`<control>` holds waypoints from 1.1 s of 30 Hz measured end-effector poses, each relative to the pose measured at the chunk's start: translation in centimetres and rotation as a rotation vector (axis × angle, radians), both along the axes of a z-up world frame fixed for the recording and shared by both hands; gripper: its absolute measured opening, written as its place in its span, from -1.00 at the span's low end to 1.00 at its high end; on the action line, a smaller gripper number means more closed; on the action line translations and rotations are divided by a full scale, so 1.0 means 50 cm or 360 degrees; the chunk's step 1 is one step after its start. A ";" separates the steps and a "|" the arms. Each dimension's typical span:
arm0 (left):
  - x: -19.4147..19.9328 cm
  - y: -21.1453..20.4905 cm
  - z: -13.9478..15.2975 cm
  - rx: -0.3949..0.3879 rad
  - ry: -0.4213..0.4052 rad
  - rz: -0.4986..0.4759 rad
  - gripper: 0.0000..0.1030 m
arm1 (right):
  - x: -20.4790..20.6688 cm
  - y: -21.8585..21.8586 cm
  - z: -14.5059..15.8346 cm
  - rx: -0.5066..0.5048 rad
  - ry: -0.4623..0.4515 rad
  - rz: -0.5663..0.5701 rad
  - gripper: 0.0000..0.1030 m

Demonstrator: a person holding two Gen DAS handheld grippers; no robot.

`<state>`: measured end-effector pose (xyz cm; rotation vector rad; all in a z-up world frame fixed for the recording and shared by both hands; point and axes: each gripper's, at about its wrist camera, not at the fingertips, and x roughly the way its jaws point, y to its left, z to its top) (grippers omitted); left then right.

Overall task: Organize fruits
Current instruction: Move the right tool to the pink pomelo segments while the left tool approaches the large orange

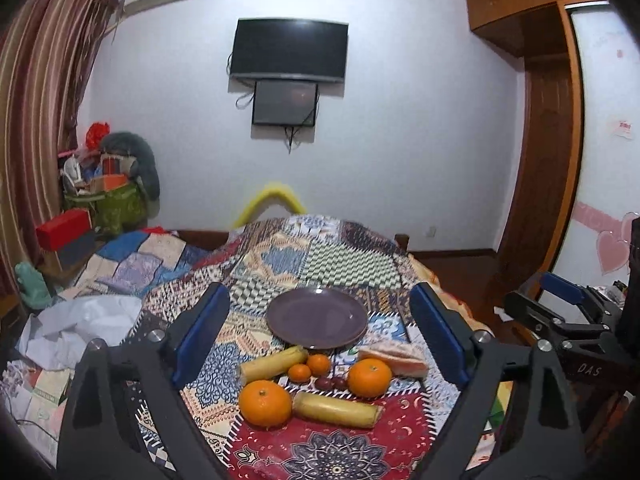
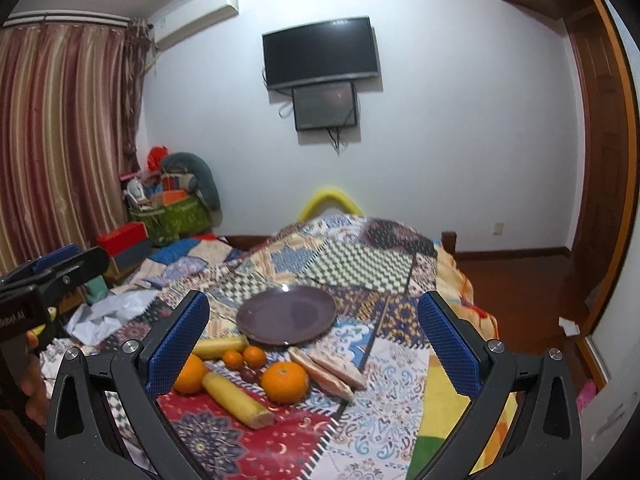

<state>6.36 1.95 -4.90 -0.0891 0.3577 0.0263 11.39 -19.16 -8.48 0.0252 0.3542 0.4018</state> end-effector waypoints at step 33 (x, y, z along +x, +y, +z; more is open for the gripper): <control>0.210 0.107 -0.335 -0.0073 0.0857 0.0060 0.40 | 0.219 -0.016 -0.230 -0.0209 0.0653 0.0093 0.21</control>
